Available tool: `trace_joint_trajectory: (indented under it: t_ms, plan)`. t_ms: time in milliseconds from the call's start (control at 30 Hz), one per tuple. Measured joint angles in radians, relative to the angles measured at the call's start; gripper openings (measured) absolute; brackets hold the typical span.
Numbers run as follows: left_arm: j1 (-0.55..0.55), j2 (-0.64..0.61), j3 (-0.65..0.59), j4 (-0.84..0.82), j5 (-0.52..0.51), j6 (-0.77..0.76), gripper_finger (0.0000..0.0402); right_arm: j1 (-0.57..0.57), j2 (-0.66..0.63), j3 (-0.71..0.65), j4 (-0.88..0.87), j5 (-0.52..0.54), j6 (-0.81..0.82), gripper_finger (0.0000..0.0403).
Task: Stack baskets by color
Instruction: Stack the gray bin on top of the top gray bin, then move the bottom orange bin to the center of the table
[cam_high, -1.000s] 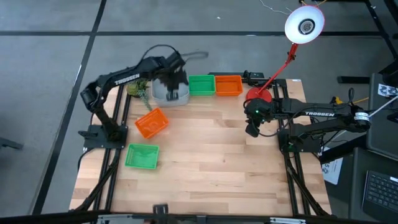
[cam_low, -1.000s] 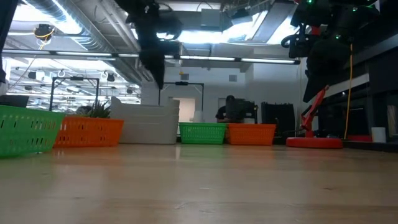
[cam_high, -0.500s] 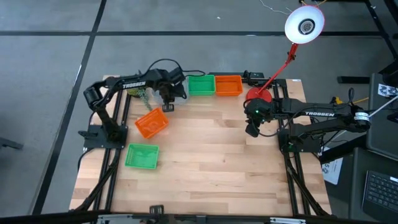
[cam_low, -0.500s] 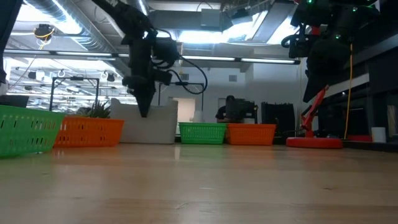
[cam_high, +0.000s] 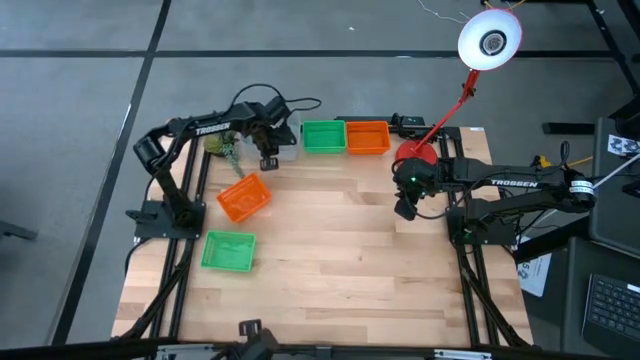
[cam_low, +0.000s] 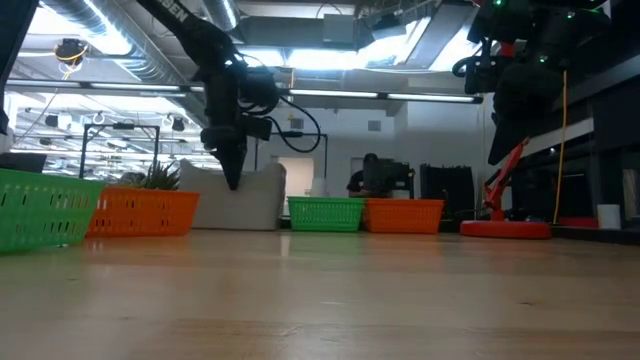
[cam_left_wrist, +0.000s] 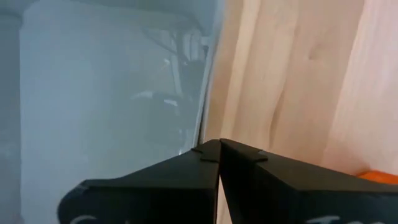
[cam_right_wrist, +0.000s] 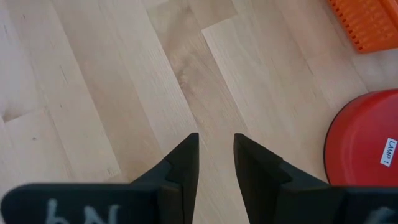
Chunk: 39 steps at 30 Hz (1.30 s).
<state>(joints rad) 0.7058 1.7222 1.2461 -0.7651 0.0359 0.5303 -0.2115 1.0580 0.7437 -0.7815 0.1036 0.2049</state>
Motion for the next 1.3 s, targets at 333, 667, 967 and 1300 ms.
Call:
trace_joint_trajectory:
  t_ms: [333, 667, 967, 1300]
  plan:
    - [-0.074, -0.001, 0.120, -0.208, -0.072, -0.079, 0.0000, 0.000, 0.000, 0.000, 0.000, -0.001, 0.000, 0.0100]
    - [-0.217, -0.005, 0.103, -0.585, -0.023, -0.423, 0.0000, 0.000, 0.000, 0.000, -0.002, -0.002, 0.003, 0.0100]
    - [-0.429, -0.062, -0.157, -0.341, -0.128, -0.602, 0.0000, 0.000, 0.000, 0.000, -0.013, -0.002, -0.004, 0.0100]
    - [-0.563, -0.089, -0.234, 0.650, -0.176, -0.368, 0.0000, 0.000, 0.000, 0.000, -0.017, -0.008, 0.023, 0.0100]
